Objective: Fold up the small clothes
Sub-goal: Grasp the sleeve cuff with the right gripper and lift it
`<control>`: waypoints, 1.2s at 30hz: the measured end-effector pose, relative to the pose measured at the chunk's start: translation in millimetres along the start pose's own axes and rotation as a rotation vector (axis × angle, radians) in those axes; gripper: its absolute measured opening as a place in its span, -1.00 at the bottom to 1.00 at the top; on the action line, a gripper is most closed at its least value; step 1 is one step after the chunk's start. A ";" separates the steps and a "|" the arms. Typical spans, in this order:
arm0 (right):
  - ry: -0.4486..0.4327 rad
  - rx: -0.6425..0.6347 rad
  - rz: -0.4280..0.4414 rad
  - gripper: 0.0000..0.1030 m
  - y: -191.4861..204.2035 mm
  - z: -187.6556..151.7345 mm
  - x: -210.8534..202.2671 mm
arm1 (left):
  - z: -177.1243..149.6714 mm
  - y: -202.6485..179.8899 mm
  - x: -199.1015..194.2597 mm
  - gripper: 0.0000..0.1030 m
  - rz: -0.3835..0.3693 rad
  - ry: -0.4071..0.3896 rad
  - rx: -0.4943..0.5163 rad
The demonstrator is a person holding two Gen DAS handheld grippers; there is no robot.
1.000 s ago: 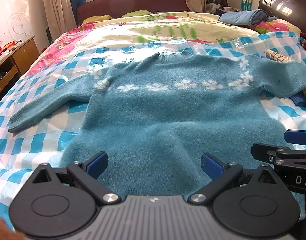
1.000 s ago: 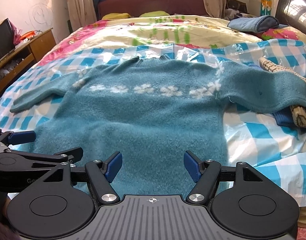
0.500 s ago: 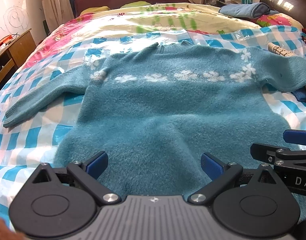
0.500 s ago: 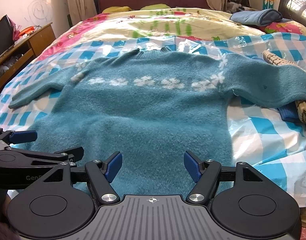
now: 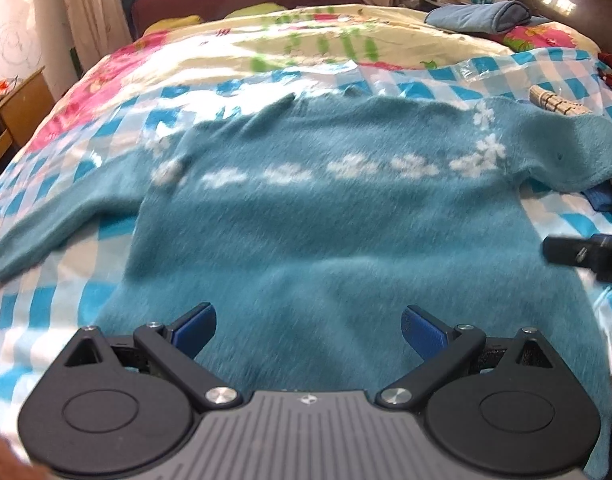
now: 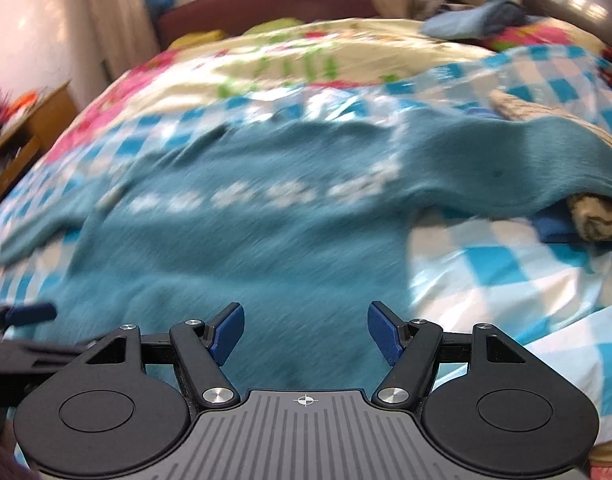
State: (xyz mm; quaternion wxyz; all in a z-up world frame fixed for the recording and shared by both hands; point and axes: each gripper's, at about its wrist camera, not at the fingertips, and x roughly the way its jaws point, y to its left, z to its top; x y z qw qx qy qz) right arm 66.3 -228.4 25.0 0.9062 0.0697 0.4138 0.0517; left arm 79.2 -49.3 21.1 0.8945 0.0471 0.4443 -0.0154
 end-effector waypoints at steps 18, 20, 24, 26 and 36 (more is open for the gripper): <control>-0.288 0.647 -0.109 0.29 -255.9 30.8 0.6 | 72.6 -133.8 43.1 1.00 -0.142 -0.061 0.231; -0.327 0.689 -0.080 0.29 -269.4 29.0 3.4 | 74.6 -144.9 44.9 1.00 -0.153 -0.063 0.244; -0.350 0.770 -0.011 0.17 -291.4 25.4 16.6 | 76.1 -161.9 50.0 1.00 -0.171 -0.047 0.261; -0.367 0.829 0.031 0.05 -300.6 20.3 23.6 | 75.2 -167.2 50.9 1.00 -0.175 -0.045 0.271; -0.467 0.947 0.093 -0.70 -316.2 16.8 29.2 | 67.8 -171.1 58.4 1.00 -0.154 -0.008 0.286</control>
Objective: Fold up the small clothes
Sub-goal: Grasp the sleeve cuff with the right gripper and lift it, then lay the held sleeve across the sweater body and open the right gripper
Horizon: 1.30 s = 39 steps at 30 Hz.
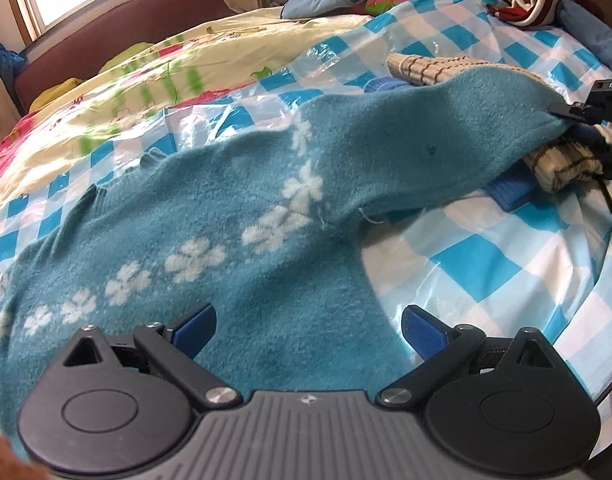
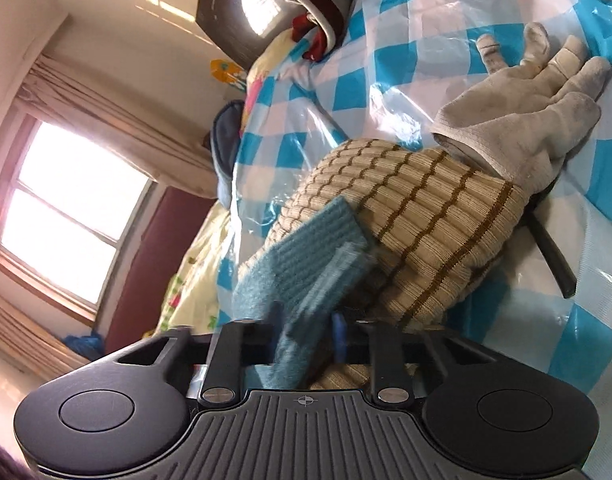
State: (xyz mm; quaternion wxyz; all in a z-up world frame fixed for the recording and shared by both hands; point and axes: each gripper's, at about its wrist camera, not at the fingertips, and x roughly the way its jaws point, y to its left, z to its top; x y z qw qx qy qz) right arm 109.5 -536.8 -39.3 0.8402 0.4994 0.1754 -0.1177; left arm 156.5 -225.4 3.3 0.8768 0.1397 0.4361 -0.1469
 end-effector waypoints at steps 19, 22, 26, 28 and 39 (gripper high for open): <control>0.206 -0.407 0.380 -0.82 217.3 -100.8 24.4 | -68.9 132.0 -7.5 1.00 0.110 -0.001 -0.244; 0.318 -0.506 0.440 -0.82 267.9 -158.2 46.2 | -89.9 159.9 -7.9 1.00 0.155 -0.008 -0.298; 0.454 -0.654 0.475 -0.83 312.4 -243.6 71.6 | -112.3 191.9 -8.8 1.00 0.204 -0.031 -0.364; 0.539 -0.728 0.451 -0.83 322.8 -295.7 91.7 | -119.9 205.0 -8.8 1.00 0.207 -0.039 -0.399; 0.803 -0.940 0.296 -0.75 301.5 -396.9 148.2 | -136.4 228.6 4.2 0.96 0.175 -0.028 -0.442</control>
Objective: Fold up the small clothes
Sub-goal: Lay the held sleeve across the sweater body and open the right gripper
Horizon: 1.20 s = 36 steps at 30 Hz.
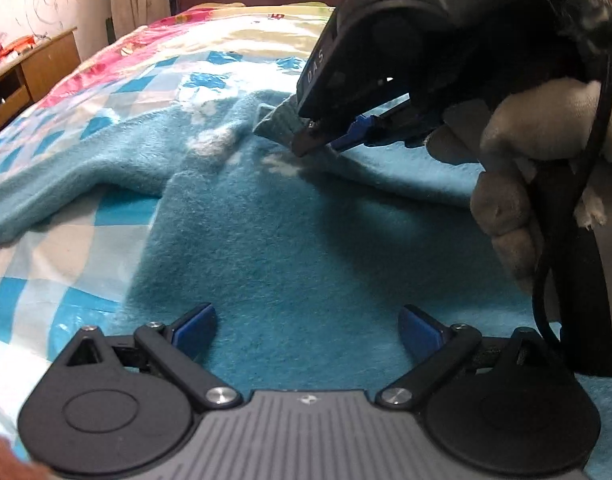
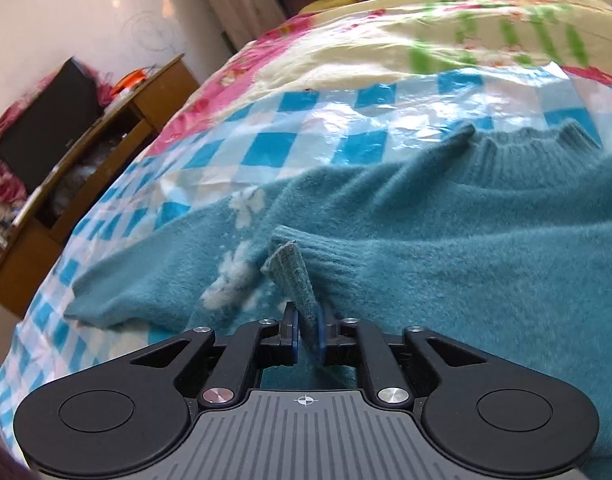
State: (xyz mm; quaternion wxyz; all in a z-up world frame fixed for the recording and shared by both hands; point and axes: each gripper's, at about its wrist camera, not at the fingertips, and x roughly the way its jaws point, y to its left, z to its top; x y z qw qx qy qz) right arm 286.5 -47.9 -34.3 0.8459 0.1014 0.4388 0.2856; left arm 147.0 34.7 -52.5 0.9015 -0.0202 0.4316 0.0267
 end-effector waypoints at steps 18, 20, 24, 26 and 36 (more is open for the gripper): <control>-0.213 -0.055 -0.101 -0.80 26.1 33.6 -27.7 | 3.0 18.8 -7.0 0.96 -0.034 -0.024 -0.090; -0.138 -0.095 -0.082 -0.74 34.5 30.9 -9.8 | 0.5 16.8 -7.9 0.96 -0.012 -0.015 -0.067; -0.001 -0.120 -0.085 -0.65 31.3 16.5 18.7 | -3.2 7.5 -5.3 0.96 0.015 -0.019 -0.015; -0.013 -0.069 -0.045 -0.60 20.2 13.4 9.4 | -2.7 7.1 -6.3 0.96 0.007 -0.024 -0.016; -0.195 0.065 -0.145 -0.47 -67.4 7.9 -87.1 | 15.9 0.4 -6.9 0.96 0.055 -0.093 -0.028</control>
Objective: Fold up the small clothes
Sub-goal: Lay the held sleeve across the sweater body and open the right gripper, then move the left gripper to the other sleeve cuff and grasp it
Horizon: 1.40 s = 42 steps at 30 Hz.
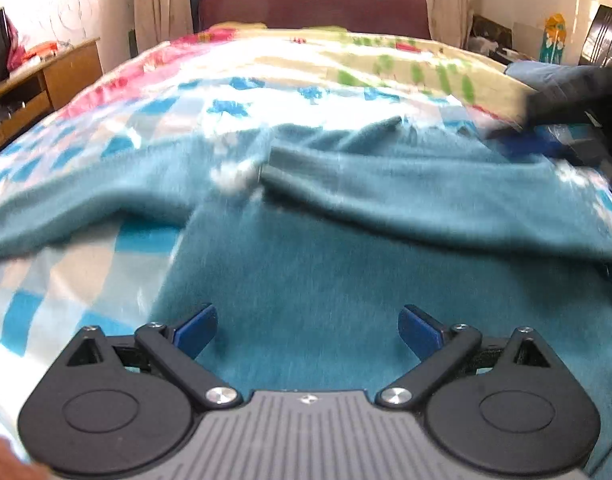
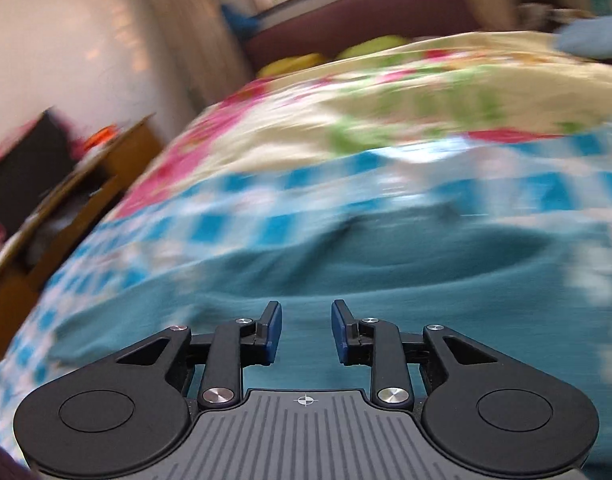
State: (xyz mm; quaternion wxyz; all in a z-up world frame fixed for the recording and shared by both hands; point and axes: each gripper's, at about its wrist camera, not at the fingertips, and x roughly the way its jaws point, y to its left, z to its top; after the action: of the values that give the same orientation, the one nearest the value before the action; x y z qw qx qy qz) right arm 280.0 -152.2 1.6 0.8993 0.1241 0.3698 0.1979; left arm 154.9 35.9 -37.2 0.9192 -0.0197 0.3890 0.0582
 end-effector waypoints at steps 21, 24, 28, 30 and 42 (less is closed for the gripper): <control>-0.059 0.210 -0.152 -0.45 -129.2 -35.2 -31.2 | 70.7 -37.8 95.8 1.00 0.221 -0.037 0.143; -0.032 0.171 -0.170 -0.45 -124.7 -38.2 -28.4 | 72.4 -37.2 91.1 1.00 0.234 -0.032 0.136; -0.067 0.168 -0.139 -0.43 -116.2 -35.4 -45.2 | 66.3 -36.2 79.9 1.00 0.239 -0.032 0.133; -0.013 0.173 -0.170 -0.45 -118.3 -40.7 -36.9 | 60.6 -35.7 83.6 1.00 0.235 -0.014 0.142; 0.027 0.056 -0.216 -0.36 -95.0 -56.2 -40.2 | 37.9 -27.3 51.4 1.00 0.220 -0.051 0.112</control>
State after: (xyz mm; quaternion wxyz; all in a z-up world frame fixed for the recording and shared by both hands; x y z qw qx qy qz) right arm 238.9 -250.5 -47.9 0.9064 0.1060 0.3987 0.0912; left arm 220.8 16.6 -48.0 0.9165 0.0758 0.3679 0.1372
